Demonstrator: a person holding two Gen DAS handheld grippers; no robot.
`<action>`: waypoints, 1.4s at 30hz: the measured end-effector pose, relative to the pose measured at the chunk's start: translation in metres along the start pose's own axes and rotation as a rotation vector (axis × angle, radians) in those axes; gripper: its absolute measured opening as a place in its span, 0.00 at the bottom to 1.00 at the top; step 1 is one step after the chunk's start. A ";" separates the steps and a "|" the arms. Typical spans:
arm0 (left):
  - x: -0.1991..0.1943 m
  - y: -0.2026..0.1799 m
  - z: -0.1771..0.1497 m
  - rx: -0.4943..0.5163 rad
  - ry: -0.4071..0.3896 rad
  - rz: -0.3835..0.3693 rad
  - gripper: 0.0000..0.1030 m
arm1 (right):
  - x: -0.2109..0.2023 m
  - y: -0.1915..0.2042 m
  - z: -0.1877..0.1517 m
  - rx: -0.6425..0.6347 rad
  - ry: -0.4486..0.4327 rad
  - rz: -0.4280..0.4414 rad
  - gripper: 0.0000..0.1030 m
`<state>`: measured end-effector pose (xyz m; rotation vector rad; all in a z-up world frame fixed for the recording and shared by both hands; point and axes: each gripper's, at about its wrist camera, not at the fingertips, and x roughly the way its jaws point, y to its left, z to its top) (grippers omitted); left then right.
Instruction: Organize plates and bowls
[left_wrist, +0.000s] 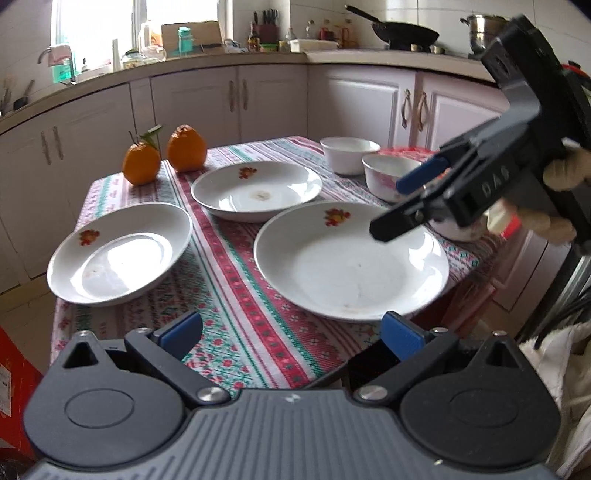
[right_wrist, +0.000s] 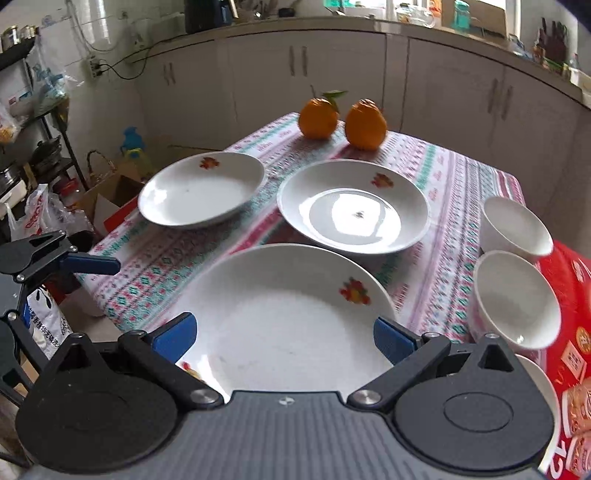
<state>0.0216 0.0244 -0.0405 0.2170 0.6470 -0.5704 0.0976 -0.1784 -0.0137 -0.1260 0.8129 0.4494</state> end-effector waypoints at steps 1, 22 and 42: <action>0.003 -0.001 0.000 0.000 0.011 -0.011 0.99 | 0.000 -0.004 0.000 0.002 0.008 -0.001 1.00; 0.050 -0.016 0.004 0.081 0.089 -0.168 0.99 | 0.050 -0.073 0.012 0.208 0.186 0.132 0.94; 0.059 -0.018 0.009 0.082 0.089 -0.208 0.99 | 0.077 -0.097 0.025 0.270 0.300 0.297 0.77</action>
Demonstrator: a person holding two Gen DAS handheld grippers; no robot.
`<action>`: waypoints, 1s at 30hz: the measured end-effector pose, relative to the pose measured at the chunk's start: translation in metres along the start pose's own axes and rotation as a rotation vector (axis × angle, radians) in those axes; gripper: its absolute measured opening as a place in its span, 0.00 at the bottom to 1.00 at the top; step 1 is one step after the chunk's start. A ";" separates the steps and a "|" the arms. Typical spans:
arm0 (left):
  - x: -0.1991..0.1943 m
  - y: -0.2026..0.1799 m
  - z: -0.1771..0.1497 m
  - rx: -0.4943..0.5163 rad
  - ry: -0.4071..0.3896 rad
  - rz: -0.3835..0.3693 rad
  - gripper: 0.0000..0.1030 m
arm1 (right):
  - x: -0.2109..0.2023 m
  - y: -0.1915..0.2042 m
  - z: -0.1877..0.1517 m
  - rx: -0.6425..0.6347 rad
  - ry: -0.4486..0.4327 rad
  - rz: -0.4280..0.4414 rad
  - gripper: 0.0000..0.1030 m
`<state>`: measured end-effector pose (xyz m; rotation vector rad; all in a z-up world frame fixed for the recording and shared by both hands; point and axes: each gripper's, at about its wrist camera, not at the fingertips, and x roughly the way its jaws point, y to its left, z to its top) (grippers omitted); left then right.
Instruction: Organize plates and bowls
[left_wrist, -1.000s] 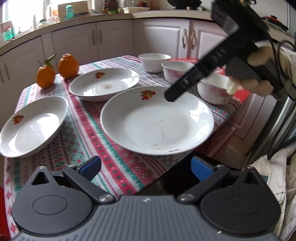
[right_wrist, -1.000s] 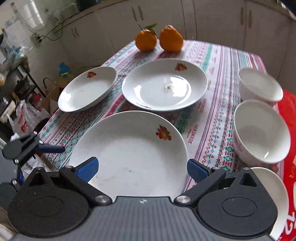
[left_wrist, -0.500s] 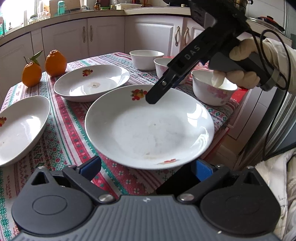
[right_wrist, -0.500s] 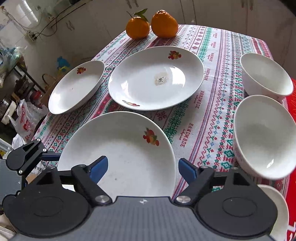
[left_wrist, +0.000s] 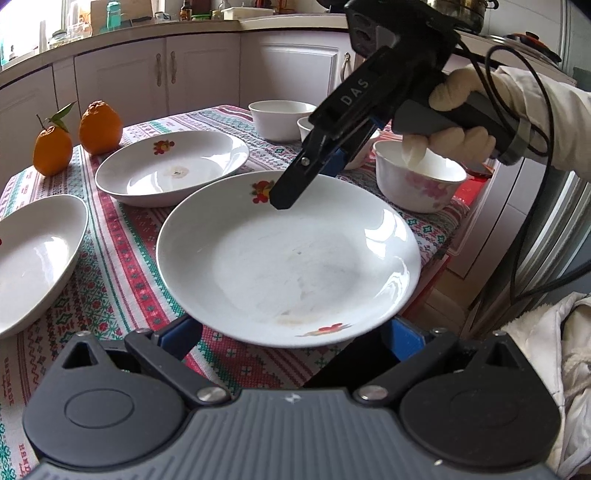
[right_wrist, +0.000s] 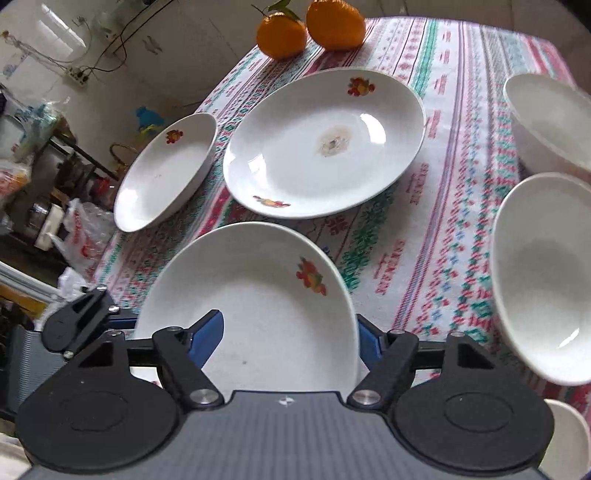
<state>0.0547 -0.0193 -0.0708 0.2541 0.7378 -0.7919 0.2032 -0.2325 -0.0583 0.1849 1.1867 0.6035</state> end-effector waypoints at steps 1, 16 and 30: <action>0.000 0.000 0.000 0.000 0.000 -0.001 0.99 | 0.000 -0.001 0.000 0.005 0.004 0.005 0.77; 0.002 0.002 0.001 0.018 0.012 -0.007 0.99 | 0.004 -0.008 0.011 0.044 0.096 0.063 0.77; 0.002 0.006 0.000 0.017 0.030 -0.012 0.99 | 0.004 -0.001 0.007 0.019 0.093 0.072 0.78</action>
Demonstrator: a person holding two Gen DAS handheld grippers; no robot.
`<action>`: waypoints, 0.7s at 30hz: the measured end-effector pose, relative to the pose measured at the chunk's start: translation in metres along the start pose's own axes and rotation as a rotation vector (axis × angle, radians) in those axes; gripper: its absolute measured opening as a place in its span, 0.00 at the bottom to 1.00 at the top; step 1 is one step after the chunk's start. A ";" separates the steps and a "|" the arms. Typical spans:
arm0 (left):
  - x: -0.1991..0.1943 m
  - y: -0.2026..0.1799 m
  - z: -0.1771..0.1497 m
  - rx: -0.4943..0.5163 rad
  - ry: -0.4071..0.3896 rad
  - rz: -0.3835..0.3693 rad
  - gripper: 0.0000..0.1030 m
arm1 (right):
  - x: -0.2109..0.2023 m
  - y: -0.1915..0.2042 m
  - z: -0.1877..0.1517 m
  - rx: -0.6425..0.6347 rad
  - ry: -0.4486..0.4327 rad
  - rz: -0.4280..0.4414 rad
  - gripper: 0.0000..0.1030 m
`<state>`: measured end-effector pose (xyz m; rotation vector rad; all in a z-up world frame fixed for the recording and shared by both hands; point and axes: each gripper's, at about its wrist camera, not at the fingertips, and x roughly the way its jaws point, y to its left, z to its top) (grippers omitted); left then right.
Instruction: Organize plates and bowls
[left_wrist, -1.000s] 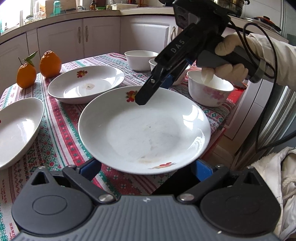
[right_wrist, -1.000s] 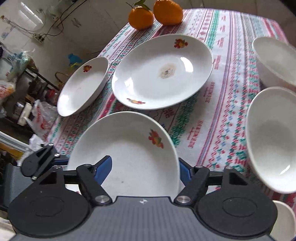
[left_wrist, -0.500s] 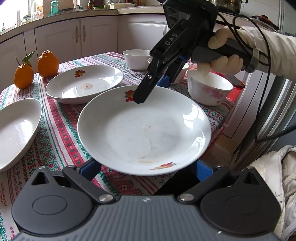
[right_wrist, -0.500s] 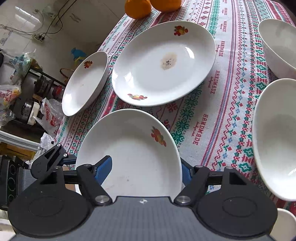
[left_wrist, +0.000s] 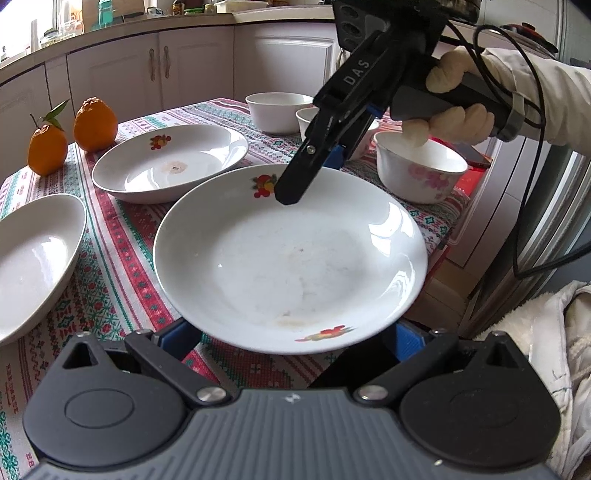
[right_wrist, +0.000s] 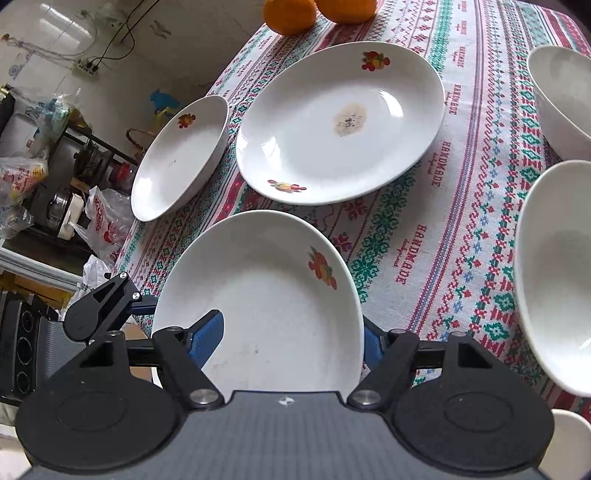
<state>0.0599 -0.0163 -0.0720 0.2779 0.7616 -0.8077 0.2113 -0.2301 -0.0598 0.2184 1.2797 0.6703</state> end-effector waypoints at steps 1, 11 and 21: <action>0.000 0.001 0.001 -0.004 0.001 -0.001 0.99 | 0.000 0.001 0.000 -0.004 0.000 0.000 0.78; -0.013 0.005 0.000 -0.021 -0.019 0.011 0.99 | 0.003 0.012 0.010 -0.030 -0.006 0.005 0.78; -0.026 0.016 0.002 -0.042 -0.035 0.036 0.99 | 0.003 0.028 0.024 -0.067 -0.011 0.009 0.78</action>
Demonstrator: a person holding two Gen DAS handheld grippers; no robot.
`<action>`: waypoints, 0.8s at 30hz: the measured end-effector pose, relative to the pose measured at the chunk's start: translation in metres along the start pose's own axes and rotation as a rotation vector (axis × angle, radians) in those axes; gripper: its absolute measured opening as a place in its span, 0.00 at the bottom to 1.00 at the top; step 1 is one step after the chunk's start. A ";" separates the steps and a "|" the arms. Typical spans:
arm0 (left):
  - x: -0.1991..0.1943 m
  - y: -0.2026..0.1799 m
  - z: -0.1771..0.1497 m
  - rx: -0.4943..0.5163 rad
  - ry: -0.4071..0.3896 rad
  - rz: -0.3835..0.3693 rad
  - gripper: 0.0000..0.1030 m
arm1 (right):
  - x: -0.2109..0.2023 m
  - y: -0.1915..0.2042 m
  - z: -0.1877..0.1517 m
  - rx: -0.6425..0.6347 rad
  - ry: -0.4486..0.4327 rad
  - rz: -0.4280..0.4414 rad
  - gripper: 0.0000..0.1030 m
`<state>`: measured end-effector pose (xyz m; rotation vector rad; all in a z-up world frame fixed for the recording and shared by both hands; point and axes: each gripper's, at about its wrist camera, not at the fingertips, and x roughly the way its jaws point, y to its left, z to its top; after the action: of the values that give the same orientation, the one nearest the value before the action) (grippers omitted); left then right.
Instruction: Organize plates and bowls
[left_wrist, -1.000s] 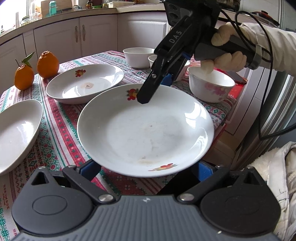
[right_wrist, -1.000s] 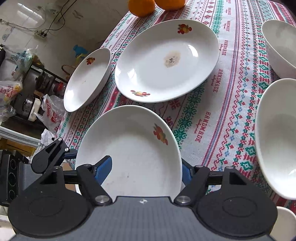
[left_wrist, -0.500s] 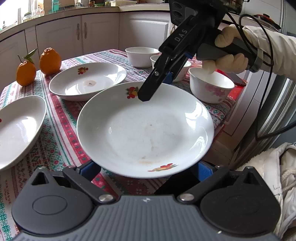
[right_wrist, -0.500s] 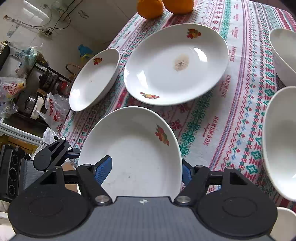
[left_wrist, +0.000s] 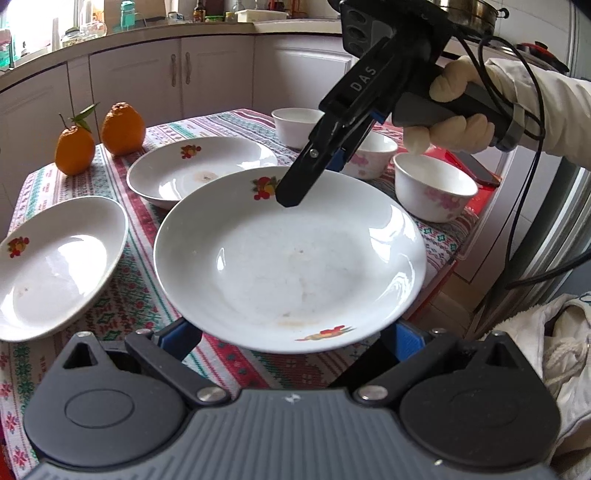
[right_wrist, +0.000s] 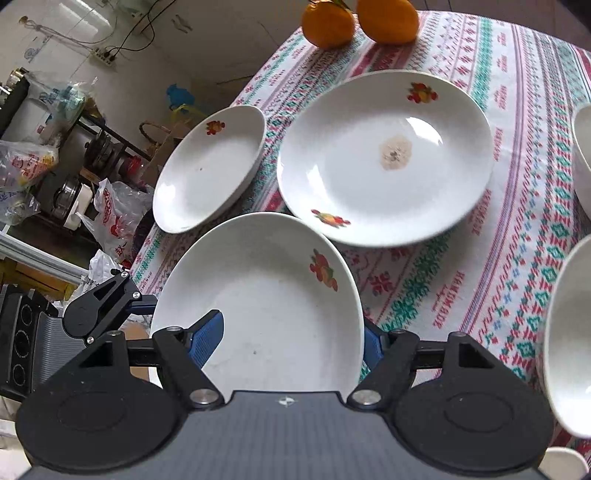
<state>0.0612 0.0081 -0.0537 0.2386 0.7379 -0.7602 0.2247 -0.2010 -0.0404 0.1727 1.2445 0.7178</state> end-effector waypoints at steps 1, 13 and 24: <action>-0.001 0.001 0.001 -0.002 -0.003 0.003 0.99 | 0.000 0.002 0.002 -0.006 -0.001 0.000 0.78; -0.024 0.030 0.003 -0.045 -0.037 0.069 0.99 | 0.007 0.036 0.043 -0.101 -0.001 0.007 0.78; -0.043 0.067 -0.003 -0.100 -0.044 0.147 0.99 | 0.037 0.069 0.090 -0.186 0.030 0.035 0.78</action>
<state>0.0848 0.0803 -0.0303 0.1831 0.7068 -0.5853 0.2835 -0.1027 -0.0054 0.0311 1.1980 0.8645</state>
